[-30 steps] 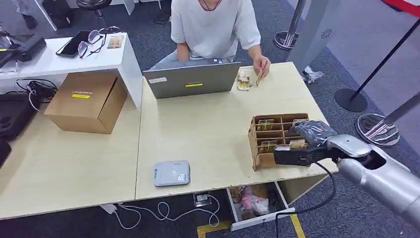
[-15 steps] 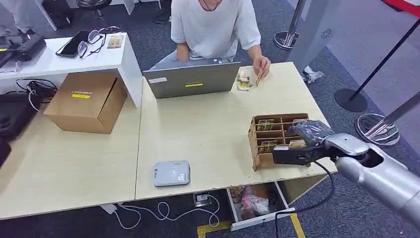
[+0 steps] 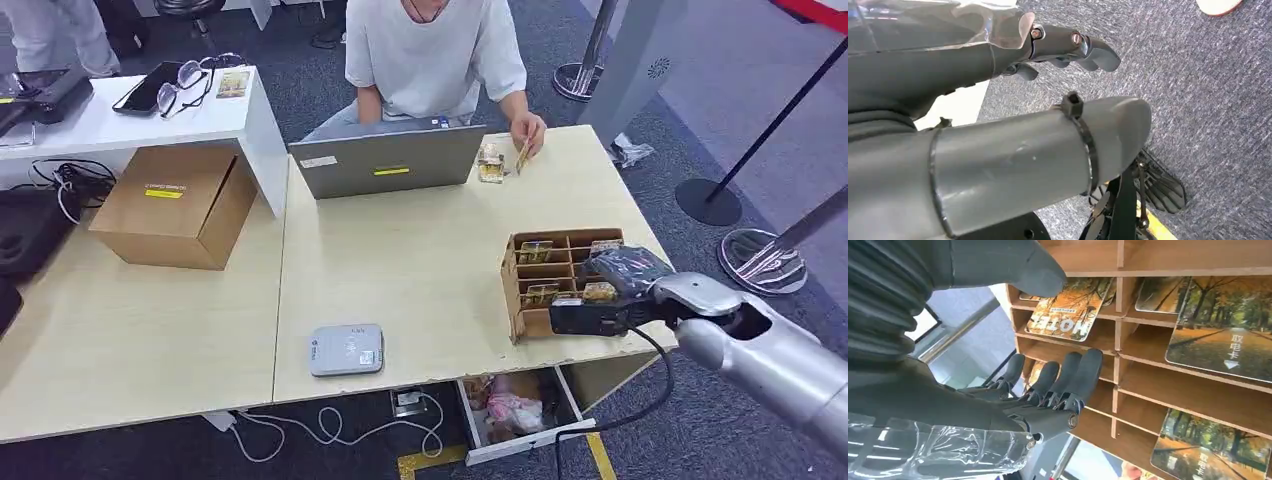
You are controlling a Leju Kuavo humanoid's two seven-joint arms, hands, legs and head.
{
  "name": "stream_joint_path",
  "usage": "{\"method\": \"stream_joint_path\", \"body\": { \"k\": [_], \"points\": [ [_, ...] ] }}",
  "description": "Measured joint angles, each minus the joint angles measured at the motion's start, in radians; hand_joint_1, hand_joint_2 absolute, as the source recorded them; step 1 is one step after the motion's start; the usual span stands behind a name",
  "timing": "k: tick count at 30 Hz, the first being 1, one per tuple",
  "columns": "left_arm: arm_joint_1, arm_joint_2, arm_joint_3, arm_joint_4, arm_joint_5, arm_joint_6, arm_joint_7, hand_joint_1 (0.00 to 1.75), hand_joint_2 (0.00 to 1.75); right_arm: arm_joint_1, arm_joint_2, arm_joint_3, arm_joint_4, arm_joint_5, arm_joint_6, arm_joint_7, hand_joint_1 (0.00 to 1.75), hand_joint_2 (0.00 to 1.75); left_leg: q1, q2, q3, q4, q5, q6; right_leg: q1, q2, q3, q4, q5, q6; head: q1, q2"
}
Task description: Pass the card to the sensor for recognition and then transmit it.
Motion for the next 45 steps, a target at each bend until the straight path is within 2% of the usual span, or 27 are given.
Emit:
{"method": "stream_joint_path", "body": {
  "k": [11,14,18,20,34,37,38,39,40,45],
  "points": [
    [0.0,0.0,0.0,0.0,0.002,0.0,-0.003,0.0,0.0,0.0,0.0,0.0,0.0,-0.006,0.0,0.008,0.77,1.75,0.0,0.0,0.0,0.0,0.0,0.0,0.0,0.0,0.0,0.0,0.0,0.0,0.0,0.0],
    [0.0,0.0,0.0,0.0,0.006,0.0,-0.006,0.0,0.0,0.001,0.0,0.0,0.0,-0.008,0.0,0.013,0.84,1.75,0.0,0.0,0.0,0.0,0.0,0.0,0.0,0.0,0.0,0.0,0.0,0.0,0.0,0.0],
    [0.0,0.0,0.0,0.0,0.01,0.0,-0.009,0.0,0.0,0.005,0.0,0.0,0.0,-0.01,-0.001,0.021,0.8,1.75,0.0,0.0,0.0,0.0,0.0,0.0,0.0,0.0,0.0,0.0,0.0,0.0,0.0,0.0],
    [0.0,0.0,0.0,0.0,0.01,0.0,-0.01,0.0,0.0,0.006,0.0,0.0,-0.001,-0.01,-0.002,0.023,0.87,1.75,0.0,0.0,0.0,0.0,0.0,0.0,0.0,0.0,0.0,0.0,0.0,0.0,0.0,0.0],
    [-0.001,-0.002,0.0,0.0,0.018,-0.006,-0.016,0.0,0.0,0.022,0.0,-0.01,-0.004,-0.008,-0.014,0.036,0.87,1.75,0.0,0.0,0.001,0.0,0.0,0.0,0.0,0.0,0.0,0.0,0.0,0.0,0.0,0.0],
    [-0.001,-0.002,0.0,0.0,0.019,-0.006,-0.016,0.0,0.0,0.031,0.0,-0.01,-0.004,-0.008,-0.013,0.037,0.94,1.75,0.0,0.0,0.0,0.0,0.0,0.0,0.0,0.0,0.0,0.0,0.0,0.0,0.0,0.0],
    [-0.001,-0.002,0.0,0.0,0.019,-0.006,-0.016,0.0,0.0,0.036,0.0,-0.01,-0.004,-0.008,-0.013,0.037,1.01,1.75,0.0,0.0,0.0,0.0,0.0,0.0,0.0,0.0,0.0,0.0,0.0,0.0,0.0,0.0],
    [-0.001,-0.002,0.0,0.0,0.019,-0.007,-0.017,0.0,0.0,0.041,0.0,-0.01,-0.004,-0.008,-0.014,0.037,1.38,1.75,0.0,0.0,0.0,0.0,0.0,0.0,0.0,0.0,0.0,0.0,0.0,0.0,0.0,0.0],
    [-0.001,-0.002,0.0,0.0,0.02,-0.009,-0.019,0.0,0.0,0.042,0.0,-0.01,-0.004,-0.008,-0.014,0.038,1.48,1.75,0.0,0.0,0.0,0.0,0.0,0.0,0.0,0.0,0.0,0.0,0.0,0.0,0.0,0.0],
    [-0.003,-0.002,0.0,0.0,0.02,-0.016,-0.02,0.0,0.0,0.058,0.0,-0.023,-0.004,-0.008,-0.018,0.039,1.52,1.75,0.0,0.0,0.0,0.0,0.0,0.0,0.0,0.0,0.0,0.0,0.0,0.0,0.0,0.0]
  ]
}}
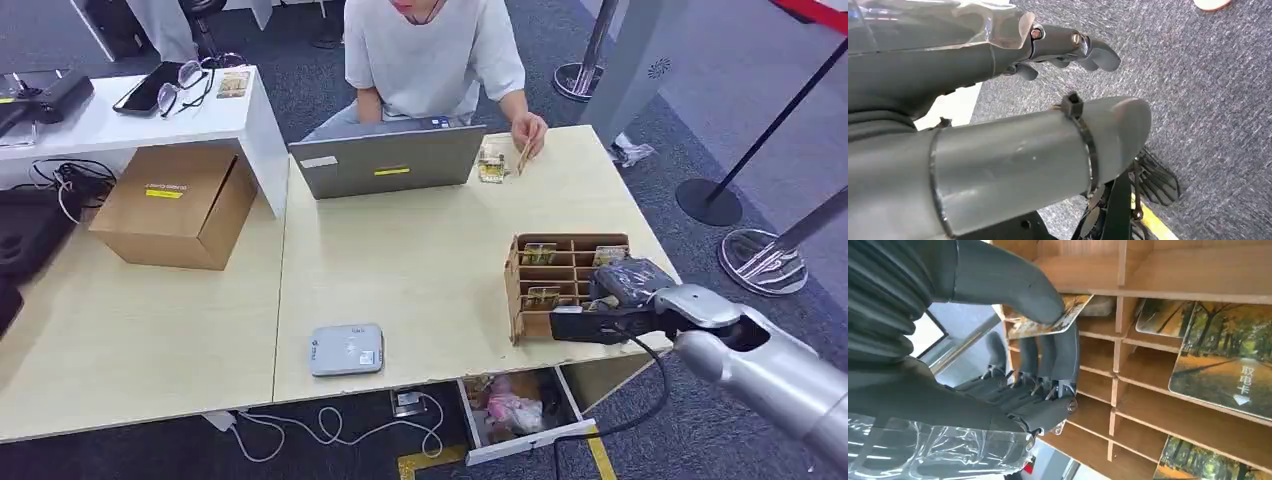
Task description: Pass the card to the sensor for recognition and then transmit it.
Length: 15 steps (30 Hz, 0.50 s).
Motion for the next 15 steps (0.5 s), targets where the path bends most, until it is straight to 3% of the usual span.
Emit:
{"method": "stream_joint_path", "body": {
  "k": [6,15],
  "points": [
    [-0.002,0.0,0.0,0.0,0.0,-0.002,-0.001,0.0,0.0,0.014,0.0,-0.012,-0.003,0.001,-0.003,0.003,1.75,1.75,0.0,0.0,0.0,0.0,0.0,0.0,0.0,0.0,0.0,0.0,0.0,0.0,0.0,0.0],
    [-0.003,0.0,0.0,0.0,-0.003,-0.002,-0.001,0.0,0.0,0.029,0.0,-0.031,-0.005,0.01,-0.003,0.007,1.75,1.75,0.0,0.0,0.0,0.0,0.0,0.0,0.0,0.0,0.0,0.0,0.0,0.0,0.0,0.0]
  ]
}}
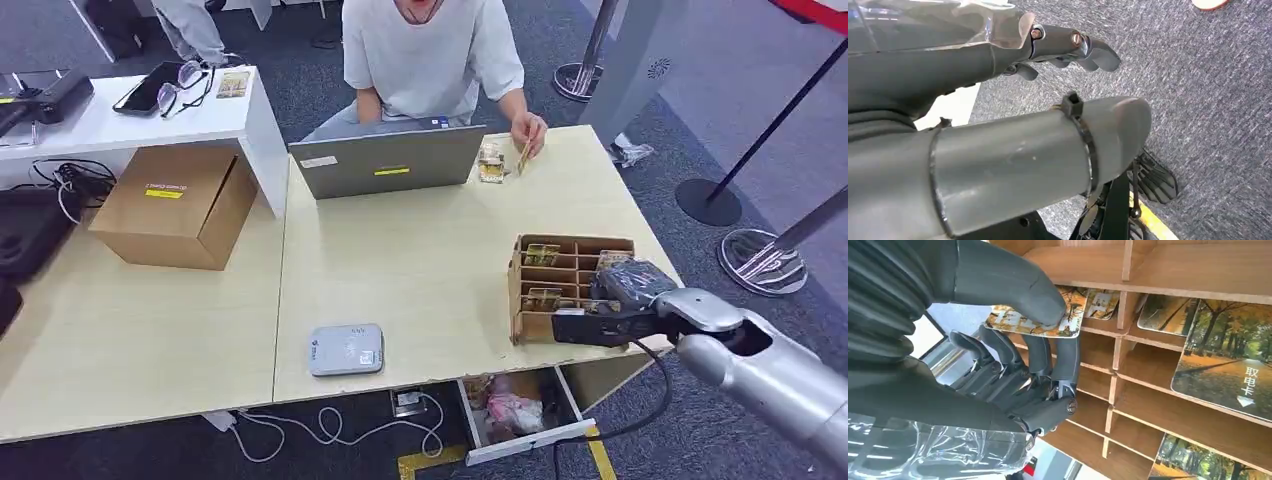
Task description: Pass the card to the sensor for recognition and then transmit it.
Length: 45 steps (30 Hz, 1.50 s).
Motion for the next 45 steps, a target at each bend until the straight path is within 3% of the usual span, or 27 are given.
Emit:
{"method": "stream_joint_path", "body": {
  "k": [9,19,29,40,45],
  "points": [
    [-0.001,0.0,0.0,0.0,0.0,-0.007,0.0,0.0,0.0,0.008,0.0,-0.005,-0.003,0.002,-0.004,0.001,1.75,1.75,0.0,0.0,0.0,0.0,0.0,0.0,0.0,0.0,0.0,0.0,0.0,0.0,0.0,0.0],
    [0.0,0.0,0.0,0.0,-0.004,-0.018,-0.001,0.0,0.0,0.035,0.0,-0.065,-0.064,0.045,-0.062,-0.018,1.75,1.75,0.0,0.0,0.0,0.0,0.0,0.0,0.0,0.0,0.0,0.0,0.0,0.0,0.0,0.0],
    [0.001,0.0,0.0,0.0,-0.016,-0.02,-0.017,0.0,0.0,0.033,0.0,-0.138,-0.164,0.08,-0.189,-0.105,1.75,1.75,0.0,0.0,0.0,0.0,0.0,0.0,0.0,0.0,0.0,0.0,0.0,0.0,0.0,0.0],
    [0.001,-0.001,0.0,0.0,-0.023,-0.017,-0.028,0.0,0.0,0.034,0.0,-0.188,-0.239,0.089,-0.247,-0.131,1.75,1.75,0.0,0.0,-0.001,0.0,0.0,0.0,0.0,0.0,0.0,0.0,0.0,0.0,0.0,0.0],
    [0.0,-0.004,0.0,0.0,-0.035,-0.009,-0.031,0.0,0.0,0.013,0.04,-0.206,-0.255,0.103,-0.318,-0.18,1.75,1.75,0.001,0.001,0.0,0.0,0.0,0.0,0.0,0.0,0.0,0.0,0.0,0.0,0.0,0.0]
  ]
}}
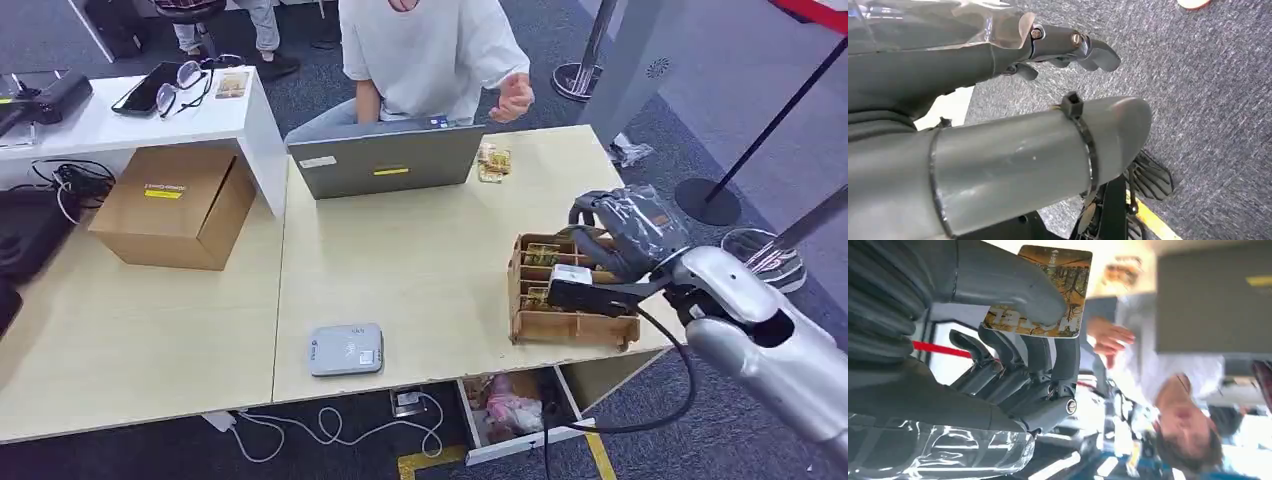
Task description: Pass the card to the sensor for recognition and then transmit it.
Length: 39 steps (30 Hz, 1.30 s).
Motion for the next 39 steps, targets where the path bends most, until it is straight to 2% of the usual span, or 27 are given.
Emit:
{"method": "stream_joint_path", "body": {
  "k": [5,11,17,22,26,30,34,39],
  "points": [
    [0.0,-0.002,0.0,0.0,-0.011,0.006,-0.003,0.0,0.0,-0.049,0.082,0.003,0.011,0.024,-0.065,-0.039,1.75,1.75,0.0,0.001,0.0,0.0,0.001,-0.001,0.0,0.0,0.0,0.001,0.0,0.0,0.0,0.0],
    [-0.004,-0.002,0.0,0.0,-0.052,0.009,-0.006,0.0,0.0,-0.137,0.267,0.027,0.123,0.079,-0.284,-0.108,1.75,1.75,0.001,0.001,0.001,0.0,0.003,-0.002,0.001,0.001,0.0,0.002,0.0,-0.001,0.0,0.0],
    [-0.009,-0.002,0.0,0.0,-0.088,0.016,0.003,0.0,0.0,-0.203,0.441,0.061,0.275,0.126,-0.428,-0.138,1.75,1.75,0.002,0.0,0.001,0.0,0.003,-0.004,0.001,0.001,0.0,0.002,0.001,-0.001,0.001,0.0],
    [-0.015,-0.002,0.0,0.0,-0.099,0.024,0.005,0.0,0.0,-0.239,0.522,0.078,0.367,0.15,-0.484,-0.144,1.75,1.75,0.001,0.0,0.001,0.0,0.003,-0.004,0.001,0.001,0.0,0.002,0.001,-0.001,0.001,0.0],
    [-0.023,-0.002,0.0,0.0,-0.119,0.03,0.01,0.0,0.0,-0.282,0.588,0.083,0.475,0.244,-0.613,-0.143,1.75,1.75,0.001,0.0,0.001,0.0,0.003,-0.004,0.001,0.001,0.0,0.002,0.001,-0.001,0.0,0.0],
    [-0.033,-0.002,0.0,0.0,-0.13,0.037,0.015,0.0,0.0,-0.309,0.649,0.066,0.578,0.418,-0.638,-0.13,1.75,1.75,0.001,0.0,0.002,0.0,0.003,-0.004,0.001,0.001,0.0,0.002,0.001,-0.001,0.0,0.0],
    [-0.036,-0.005,0.0,0.0,-0.133,0.044,0.015,0.0,0.0,-0.31,0.707,0.008,0.646,0.583,-0.64,-0.135,1.75,1.75,0.001,0.0,0.002,0.0,0.004,-0.004,0.002,0.001,0.0,0.002,0.001,-0.001,0.0,0.0],
    [-0.037,-0.008,0.0,0.0,-0.133,0.045,0.015,0.0,0.0,-0.31,0.739,-0.036,0.687,0.607,-0.641,-0.136,1.75,1.75,0.001,0.0,0.001,0.0,0.004,-0.004,0.002,0.001,0.0,0.002,0.001,-0.001,0.0,0.0]
  ]
}}
